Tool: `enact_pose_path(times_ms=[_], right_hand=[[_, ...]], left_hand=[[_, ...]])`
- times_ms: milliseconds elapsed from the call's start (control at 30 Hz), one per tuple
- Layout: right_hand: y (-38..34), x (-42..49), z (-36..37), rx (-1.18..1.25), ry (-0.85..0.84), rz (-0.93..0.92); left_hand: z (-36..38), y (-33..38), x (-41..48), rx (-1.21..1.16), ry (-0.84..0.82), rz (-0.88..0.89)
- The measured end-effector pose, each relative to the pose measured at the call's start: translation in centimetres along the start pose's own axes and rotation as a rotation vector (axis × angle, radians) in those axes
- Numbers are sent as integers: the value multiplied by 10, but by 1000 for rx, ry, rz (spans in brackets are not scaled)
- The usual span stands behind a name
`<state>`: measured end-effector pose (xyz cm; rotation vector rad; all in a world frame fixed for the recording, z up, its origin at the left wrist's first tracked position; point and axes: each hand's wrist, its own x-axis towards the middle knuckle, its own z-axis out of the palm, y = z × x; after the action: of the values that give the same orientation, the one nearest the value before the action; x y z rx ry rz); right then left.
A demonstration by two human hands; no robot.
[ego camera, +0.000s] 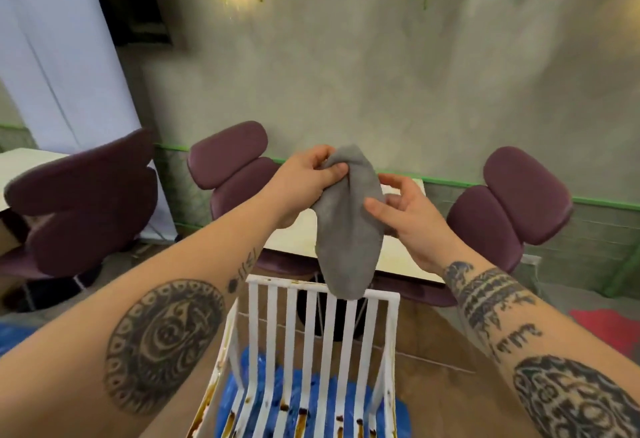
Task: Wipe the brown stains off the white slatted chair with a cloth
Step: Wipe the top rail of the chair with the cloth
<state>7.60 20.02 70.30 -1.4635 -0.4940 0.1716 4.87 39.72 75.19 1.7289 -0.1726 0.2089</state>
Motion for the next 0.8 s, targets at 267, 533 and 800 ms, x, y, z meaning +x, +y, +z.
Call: enact_pose_path(times_ms=[267, 533, 800], right_hand=[[21, -32, -2, 34, -300, 73], [32, -24, 13, 126, -170, 314], [101, -21, 25, 145, 14, 598]], left_hand=[[1, 5, -16, 86, -288, -205], [-2, -23, -37, 55, 121, -315], [39, -149, -111, -472, 207, -645]])
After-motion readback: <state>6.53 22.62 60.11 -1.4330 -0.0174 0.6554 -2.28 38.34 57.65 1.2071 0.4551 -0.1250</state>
